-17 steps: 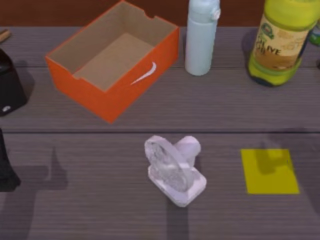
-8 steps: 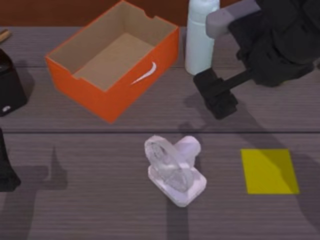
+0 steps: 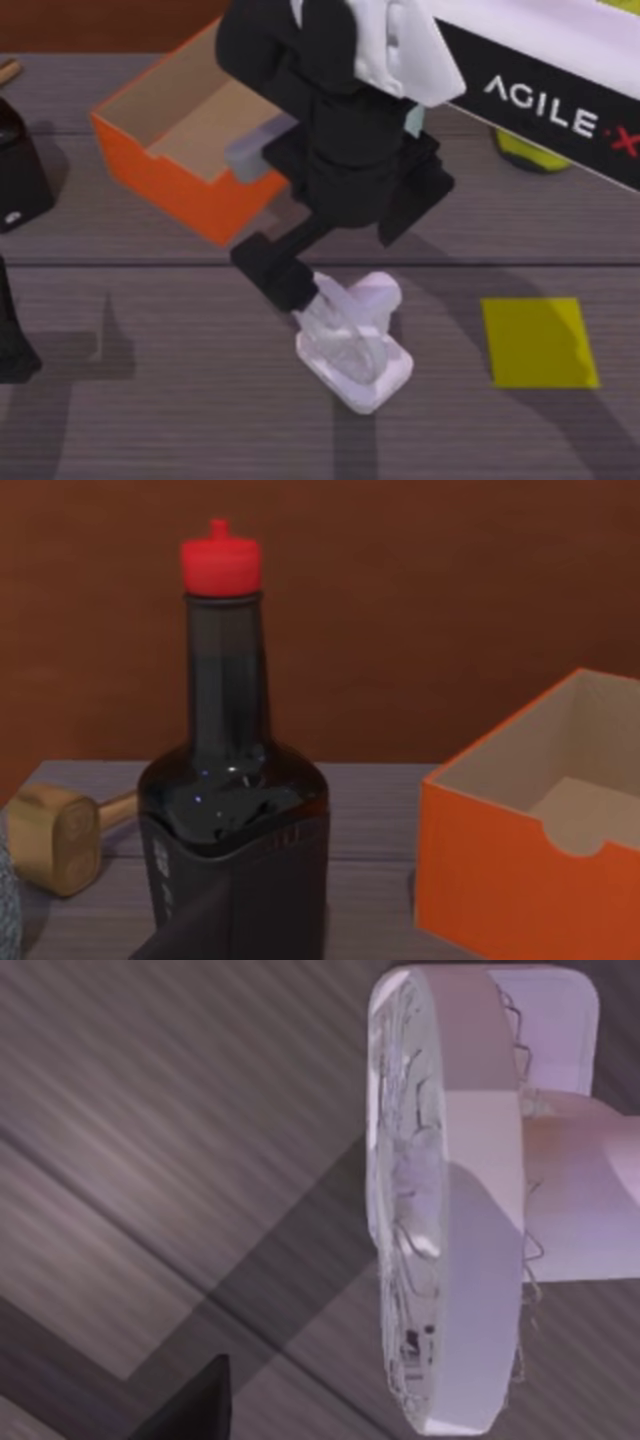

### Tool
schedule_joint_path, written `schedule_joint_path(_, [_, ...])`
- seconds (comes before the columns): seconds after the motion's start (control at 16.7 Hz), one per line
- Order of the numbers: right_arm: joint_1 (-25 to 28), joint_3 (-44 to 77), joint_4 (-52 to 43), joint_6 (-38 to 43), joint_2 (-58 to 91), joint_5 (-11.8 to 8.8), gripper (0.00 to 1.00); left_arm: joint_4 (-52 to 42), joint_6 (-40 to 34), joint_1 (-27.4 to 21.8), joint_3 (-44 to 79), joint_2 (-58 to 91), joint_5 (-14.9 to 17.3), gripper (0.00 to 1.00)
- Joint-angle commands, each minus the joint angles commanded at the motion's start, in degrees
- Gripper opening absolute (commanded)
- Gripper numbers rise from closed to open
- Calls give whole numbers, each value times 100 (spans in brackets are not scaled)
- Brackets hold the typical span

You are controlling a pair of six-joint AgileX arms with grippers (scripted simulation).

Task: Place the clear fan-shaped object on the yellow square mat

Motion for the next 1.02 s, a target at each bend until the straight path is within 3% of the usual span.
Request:
schedule_joint_path(0.48, [65,153,-132,1,211,-1,100,0,0,0,0,0,0,100])
schedule_joint_path(1.02, [99,-1047,1007,17,159,0,100,0,0,0,0,0,0,100])
